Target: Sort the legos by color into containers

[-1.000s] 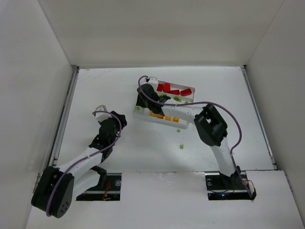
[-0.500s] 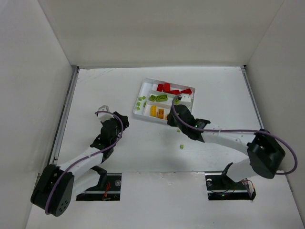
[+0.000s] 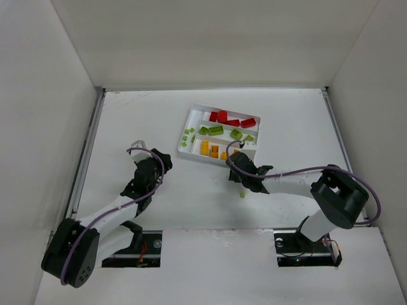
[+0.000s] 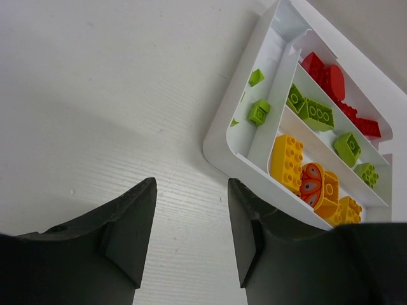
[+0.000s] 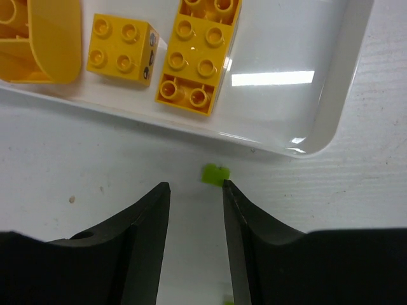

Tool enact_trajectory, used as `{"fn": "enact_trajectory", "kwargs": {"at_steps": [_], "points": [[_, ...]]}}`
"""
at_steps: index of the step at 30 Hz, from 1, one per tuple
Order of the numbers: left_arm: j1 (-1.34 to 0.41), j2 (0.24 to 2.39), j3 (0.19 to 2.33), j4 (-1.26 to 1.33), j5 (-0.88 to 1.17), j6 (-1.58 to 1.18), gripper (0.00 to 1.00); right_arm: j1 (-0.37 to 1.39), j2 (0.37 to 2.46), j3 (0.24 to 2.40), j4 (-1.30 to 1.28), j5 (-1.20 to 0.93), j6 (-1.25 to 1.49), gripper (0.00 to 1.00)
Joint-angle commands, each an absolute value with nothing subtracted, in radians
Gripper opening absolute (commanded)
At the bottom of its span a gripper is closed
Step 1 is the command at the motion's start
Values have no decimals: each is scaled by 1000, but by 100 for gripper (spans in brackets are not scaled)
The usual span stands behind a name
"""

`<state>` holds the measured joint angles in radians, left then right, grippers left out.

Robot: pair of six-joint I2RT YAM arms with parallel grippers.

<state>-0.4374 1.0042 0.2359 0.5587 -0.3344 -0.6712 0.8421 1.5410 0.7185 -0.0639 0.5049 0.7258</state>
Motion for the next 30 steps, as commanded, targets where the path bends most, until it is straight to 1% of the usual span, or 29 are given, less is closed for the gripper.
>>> {"fn": "enact_trajectory", "kwargs": {"at_steps": [1, 10, 15, 17, 22, 30], "points": [[-433, 1008, 247, 612, -334, -678, 46, 826, 1568, 782, -69, 541, 739, 43], [-432, 994, 241, 623, -328, -678, 47, 828, 1589, 790, -117, 584, 770, 38], [-458, 884, 173, 739, -321, -661, 49, 837, 1552, 796, -120, 606, 741, 39], [-459, 858, 161, 749, -330, -657, 49, 837, 1554, 804, -120, 603, 735, 40], [-441, 894, 186, 697, -331, -666, 49, 831, 1581, 810, -117, 598, 733, 42], [-447, 925, 195, 703, -324, -669, 50, 817, 1618, 819, -63, 597, 710, 40]]}}
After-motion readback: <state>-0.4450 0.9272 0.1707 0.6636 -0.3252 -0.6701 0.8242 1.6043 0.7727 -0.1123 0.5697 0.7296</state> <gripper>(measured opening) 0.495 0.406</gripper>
